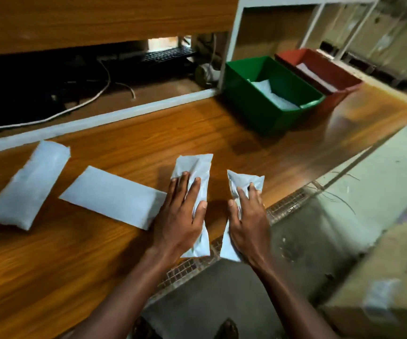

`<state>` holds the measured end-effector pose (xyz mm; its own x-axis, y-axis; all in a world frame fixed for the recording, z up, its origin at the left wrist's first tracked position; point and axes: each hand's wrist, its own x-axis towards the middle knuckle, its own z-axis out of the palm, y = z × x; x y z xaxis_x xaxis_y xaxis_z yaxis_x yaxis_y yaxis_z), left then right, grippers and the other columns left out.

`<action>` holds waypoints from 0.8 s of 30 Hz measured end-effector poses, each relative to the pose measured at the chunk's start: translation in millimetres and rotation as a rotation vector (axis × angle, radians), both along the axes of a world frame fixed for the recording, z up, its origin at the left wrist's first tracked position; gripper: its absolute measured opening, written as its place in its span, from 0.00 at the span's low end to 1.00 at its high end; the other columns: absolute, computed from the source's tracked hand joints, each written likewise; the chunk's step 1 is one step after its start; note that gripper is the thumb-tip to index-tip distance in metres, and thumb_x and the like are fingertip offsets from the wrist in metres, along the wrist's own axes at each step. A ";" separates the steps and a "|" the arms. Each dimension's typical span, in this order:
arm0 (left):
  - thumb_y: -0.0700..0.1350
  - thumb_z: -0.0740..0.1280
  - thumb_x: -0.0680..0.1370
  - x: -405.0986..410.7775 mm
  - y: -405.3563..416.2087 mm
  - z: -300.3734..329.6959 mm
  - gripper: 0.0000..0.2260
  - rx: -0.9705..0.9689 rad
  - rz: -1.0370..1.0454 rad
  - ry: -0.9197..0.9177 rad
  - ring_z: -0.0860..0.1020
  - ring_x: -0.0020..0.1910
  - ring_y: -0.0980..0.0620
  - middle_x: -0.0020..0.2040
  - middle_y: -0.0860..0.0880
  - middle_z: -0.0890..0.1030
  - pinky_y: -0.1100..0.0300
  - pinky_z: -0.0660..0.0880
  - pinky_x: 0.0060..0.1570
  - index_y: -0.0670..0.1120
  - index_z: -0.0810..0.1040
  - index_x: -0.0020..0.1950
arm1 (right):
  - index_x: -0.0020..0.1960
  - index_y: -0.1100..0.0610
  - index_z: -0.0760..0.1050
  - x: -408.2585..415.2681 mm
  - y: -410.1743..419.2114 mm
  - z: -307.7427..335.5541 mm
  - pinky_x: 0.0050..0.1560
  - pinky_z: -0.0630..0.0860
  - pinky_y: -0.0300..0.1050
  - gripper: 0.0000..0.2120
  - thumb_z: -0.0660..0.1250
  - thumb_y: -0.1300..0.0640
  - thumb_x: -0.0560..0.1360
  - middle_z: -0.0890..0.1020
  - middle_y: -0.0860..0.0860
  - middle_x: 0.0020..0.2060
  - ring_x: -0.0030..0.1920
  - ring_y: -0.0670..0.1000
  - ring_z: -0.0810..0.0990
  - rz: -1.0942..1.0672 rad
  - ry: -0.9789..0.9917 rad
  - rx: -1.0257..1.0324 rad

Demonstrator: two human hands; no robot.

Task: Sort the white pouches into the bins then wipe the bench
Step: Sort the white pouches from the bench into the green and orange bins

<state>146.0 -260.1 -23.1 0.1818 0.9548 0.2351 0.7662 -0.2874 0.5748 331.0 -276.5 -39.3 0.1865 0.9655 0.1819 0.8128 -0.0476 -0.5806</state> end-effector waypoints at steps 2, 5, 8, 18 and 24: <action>0.58 0.53 0.82 46.7 -2.1 0.2 0.26 0.026 -0.023 0.054 0.48 0.80 0.49 0.81 0.50 0.51 0.51 0.53 0.77 0.53 0.56 0.80 | 0.76 0.50 0.66 46.0 -6.7 -5.7 0.75 0.64 0.56 0.23 0.57 0.45 0.83 0.61 0.53 0.80 0.80 0.55 0.56 -0.047 0.007 0.017; 0.60 0.49 0.82 114.5 -5.4 -1.0 0.27 -0.005 -0.066 0.066 0.44 0.80 0.51 0.81 0.52 0.48 0.54 0.50 0.77 0.54 0.54 0.81 | 0.75 0.50 0.67 109.2 -15.7 -9.4 0.74 0.65 0.56 0.24 0.55 0.42 0.82 0.61 0.53 0.79 0.80 0.54 0.57 -0.100 0.038 0.040; 0.60 0.48 0.82 182.5 -4.7 -1.2 0.27 -0.015 -0.126 0.090 0.42 0.80 0.51 0.81 0.54 0.48 0.53 0.51 0.77 0.55 0.53 0.81 | 0.76 0.50 0.67 173.6 -23.9 -8.6 0.74 0.66 0.55 0.27 0.52 0.40 0.81 0.61 0.53 0.79 0.80 0.54 0.57 -0.166 0.050 0.050; 0.63 0.45 0.81 355.6 64.9 14.9 0.28 -0.031 -0.312 0.106 0.40 0.80 0.53 0.81 0.55 0.45 0.48 0.55 0.77 0.57 0.50 0.80 | 0.76 0.51 0.67 337.2 24.9 -1.9 0.75 0.64 0.56 0.27 0.52 0.41 0.82 0.62 0.52 0.79 0.80 0.54 0.57 -0.332 0.111 0.117; 0.63 0.46 0.82 440.1 154.1 19.7 0.27 0.011 -0.307 0.064 0.37 0.79 0.57 0.81 0.57 0.42 0.50 0.53 0.78 0.58 0.49 0.80 | 0.79 0.43 0.60 421.8 108.8 1.8 0.74 0.67 0.59 0.27 0.49 0.37 0.82 0.59 0.47 0.80 0.80 0.50 0.56 -0.320 0.114 0.123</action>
<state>586.1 -106.0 -3.4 0.4759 0.8504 0.2243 0.6771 -0.5171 0.5236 752.9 -167.7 -37.5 0.5011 0.8275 0.2534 0.6981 -0.2134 -0.6835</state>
